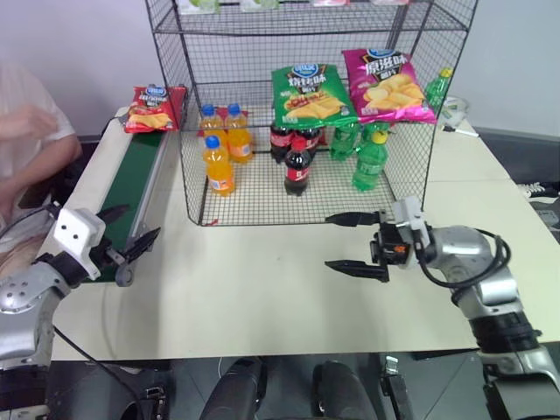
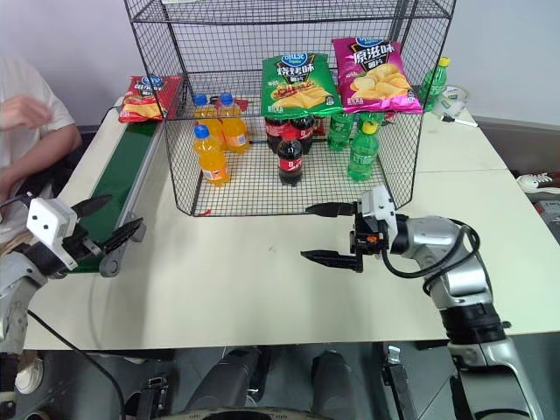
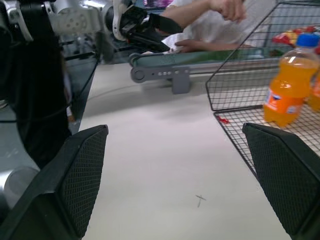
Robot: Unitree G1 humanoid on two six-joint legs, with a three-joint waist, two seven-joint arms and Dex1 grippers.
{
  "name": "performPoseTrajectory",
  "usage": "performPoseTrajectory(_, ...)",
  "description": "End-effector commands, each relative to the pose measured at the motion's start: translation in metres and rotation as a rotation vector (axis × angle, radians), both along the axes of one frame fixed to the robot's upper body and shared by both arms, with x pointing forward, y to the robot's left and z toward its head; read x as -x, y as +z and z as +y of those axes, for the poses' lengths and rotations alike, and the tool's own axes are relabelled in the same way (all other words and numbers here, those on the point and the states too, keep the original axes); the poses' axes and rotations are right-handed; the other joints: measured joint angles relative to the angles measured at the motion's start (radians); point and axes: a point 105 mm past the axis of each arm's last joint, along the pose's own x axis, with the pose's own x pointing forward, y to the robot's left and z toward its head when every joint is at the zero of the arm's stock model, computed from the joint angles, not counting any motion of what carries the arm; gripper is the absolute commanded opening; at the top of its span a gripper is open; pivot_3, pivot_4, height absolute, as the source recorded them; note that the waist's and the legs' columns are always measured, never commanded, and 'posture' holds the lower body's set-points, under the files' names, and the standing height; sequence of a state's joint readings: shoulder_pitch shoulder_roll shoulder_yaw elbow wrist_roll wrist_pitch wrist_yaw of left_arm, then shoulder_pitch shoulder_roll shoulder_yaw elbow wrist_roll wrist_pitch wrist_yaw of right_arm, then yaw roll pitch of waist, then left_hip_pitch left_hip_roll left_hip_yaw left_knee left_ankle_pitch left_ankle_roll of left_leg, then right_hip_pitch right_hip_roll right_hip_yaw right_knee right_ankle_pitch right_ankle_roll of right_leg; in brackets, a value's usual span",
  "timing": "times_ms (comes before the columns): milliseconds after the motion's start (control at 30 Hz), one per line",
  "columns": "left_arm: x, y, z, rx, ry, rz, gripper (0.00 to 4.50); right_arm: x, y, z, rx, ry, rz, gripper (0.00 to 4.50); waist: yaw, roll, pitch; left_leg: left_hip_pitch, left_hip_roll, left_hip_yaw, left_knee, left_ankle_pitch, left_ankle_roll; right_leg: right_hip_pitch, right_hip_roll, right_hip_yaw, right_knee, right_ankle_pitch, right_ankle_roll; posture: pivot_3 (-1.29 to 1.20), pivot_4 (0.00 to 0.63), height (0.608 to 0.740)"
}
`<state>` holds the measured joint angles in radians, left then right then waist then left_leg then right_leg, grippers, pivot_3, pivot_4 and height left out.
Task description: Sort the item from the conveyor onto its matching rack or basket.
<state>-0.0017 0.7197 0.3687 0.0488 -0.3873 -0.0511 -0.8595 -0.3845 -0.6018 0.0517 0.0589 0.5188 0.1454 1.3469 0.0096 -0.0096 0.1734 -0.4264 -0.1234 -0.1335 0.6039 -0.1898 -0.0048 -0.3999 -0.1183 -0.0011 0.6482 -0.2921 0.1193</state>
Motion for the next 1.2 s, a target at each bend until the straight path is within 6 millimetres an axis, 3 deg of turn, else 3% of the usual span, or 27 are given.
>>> performPoseTrajectory(33, 0.006, 0.012, 0.002, -0.012, 0.009, -0.055, 4.07, -0.004, 0.000, -0.002, -0.001, -0.007, -0.027, 4.50, 0.002, 0.000, 0.000, 0.000, 0.000, 0.000, -0.001, 0.001, 0.001, 0.000, 0.000, 0.000, 0.000, 0.000, 0.000, 0.00, 0.150, 0.740)
performPoseTrajectory(267, 0.026, 0.002, 0.003, -0.032, 0.019, -0.033, 4.07, -0.006, -0.008, 0.001, 0.007, -0.031, -0.033, 4.50, -0.001, 0.000, 0.000, 0.000, 0.000, 0.000, -0.005, 0.001, 0.001, -0.003, 0.000, 0.000, 0.000, 0.000, 0.000, 0.00, 0.150, 0.740)
performPoseTrajectory(367, 0.033, -0.001, 0.018, -0.072, 0.104, -0.068, 4.07, -0.011, -0.010, 0.003, 0.003, -0.063, -0.054, 4.50, -0.003, 0.000, 0.000, 0.000, 0.001, 0.000, -0.006, 0.001, 0.001, -0.003, 0.000, 0.000, 0.000, 0.000, 0.000, 0.00, 0.150, 0.740)
performPoseTrajectory(600, 0.071, -0.020, 0.028, -0.449, 0.126, -0.200, 4.07, -0.011, -0.011, 0.003, -0.002, -0.078, -0.054, 4.50, 0.001, 0.000, 0.000, 0.000, 0.000, 0.001, -0.006, 0.001, 0.000, -0.003, 0.000, 0.001, -0.002, 0.000, -0.001, 0.00, 0.150, 0.740)
performPoseTrajectory(767, 0.094, -0.024, 0.061, -0.733, 0.295, -0.293, 4.07, -0.012, -0.013, 0.007, 0.003, -0.065, -0.051, 4.50, 0.002, 0.000, 0.000, 0.000, 0.000, 0.001, -0.006, 0.000, -0.001, -0.003, 0.000, 0.001, -0.001, 0.000, -0.001, 0.00, 0.150, 0.740)
performPoseTrajectory(933, 0.108, -0.028, 0.076, -0.840, 0.352, -0.324, 4.07, -0.012, -0.014, 0.008, 0.003, -0.060, -0.047, 4.50, 0.003, -0.001, 0.000, 0.000, 0.000, 0.001, -0.006, 0.000, -0.001, -0.003, 0.000, 0.001, -0.001, 0.000, -0.001, 0.00, 0.150, 0.740)
performPoseTrajectory(1200, 0.109, -0.045, 0.084, -0.865, 0.376, -0.310, 4.07, -0.010, -0.017, 0.013, 0.017, -0.047, -0.045, 4.50, 0.001, -0.001, 0.000, 0.001, 0.000, 0.001, -0.007, 0.000, -0.001, -0.004, 0.000, -0.001, 0.000, 0.002, 0.003, 0.00, 0.150, 0.740)
